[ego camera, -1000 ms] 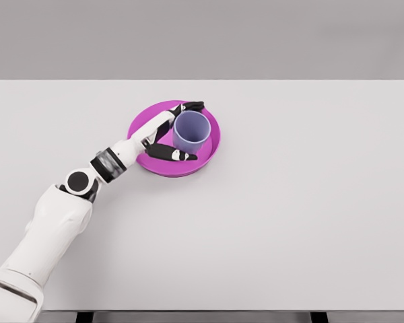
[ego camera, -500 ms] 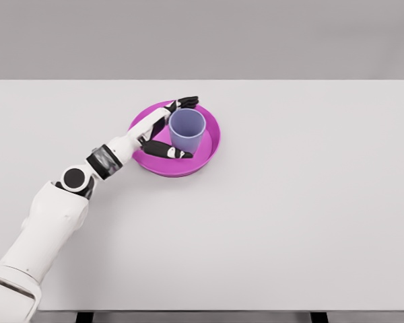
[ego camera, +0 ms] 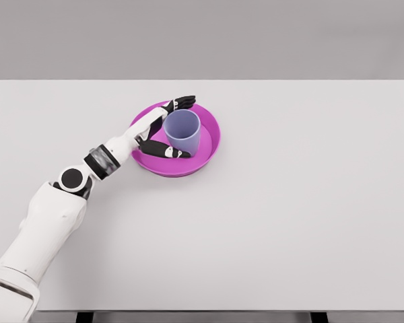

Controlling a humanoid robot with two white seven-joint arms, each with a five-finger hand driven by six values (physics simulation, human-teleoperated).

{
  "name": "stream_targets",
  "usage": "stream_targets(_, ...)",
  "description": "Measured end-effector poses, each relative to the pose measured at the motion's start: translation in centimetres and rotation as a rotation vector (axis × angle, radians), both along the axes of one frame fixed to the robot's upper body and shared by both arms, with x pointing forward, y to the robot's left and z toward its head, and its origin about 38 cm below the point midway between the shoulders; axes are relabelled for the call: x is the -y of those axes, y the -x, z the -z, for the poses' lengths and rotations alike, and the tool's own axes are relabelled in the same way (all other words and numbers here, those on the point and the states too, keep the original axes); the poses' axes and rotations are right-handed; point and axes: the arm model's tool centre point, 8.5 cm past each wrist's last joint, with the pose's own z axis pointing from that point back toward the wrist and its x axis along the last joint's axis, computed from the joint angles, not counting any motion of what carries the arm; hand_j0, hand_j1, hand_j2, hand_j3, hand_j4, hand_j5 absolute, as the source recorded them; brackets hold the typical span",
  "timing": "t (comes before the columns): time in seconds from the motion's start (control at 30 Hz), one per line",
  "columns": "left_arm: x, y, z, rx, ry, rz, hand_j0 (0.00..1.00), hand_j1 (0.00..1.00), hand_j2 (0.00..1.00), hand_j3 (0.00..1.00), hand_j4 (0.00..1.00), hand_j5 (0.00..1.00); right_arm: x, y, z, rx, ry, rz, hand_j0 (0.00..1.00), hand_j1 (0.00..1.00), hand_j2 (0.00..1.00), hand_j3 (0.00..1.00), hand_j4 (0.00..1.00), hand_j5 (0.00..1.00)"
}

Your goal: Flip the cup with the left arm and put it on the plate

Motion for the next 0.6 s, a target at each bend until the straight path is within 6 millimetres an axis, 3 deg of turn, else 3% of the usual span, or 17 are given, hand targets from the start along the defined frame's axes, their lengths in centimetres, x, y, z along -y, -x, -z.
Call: stream_targets(0.6,-0.92,-0.1,0.03,-0.012,-0.021,-0.011,1.0,1.0,1.0,1.0,1.0,1.0,0.0,0.0,0.0,0.0,0.0,0.0,1.0,1.0,1.0,1.0,1.0,1.0)
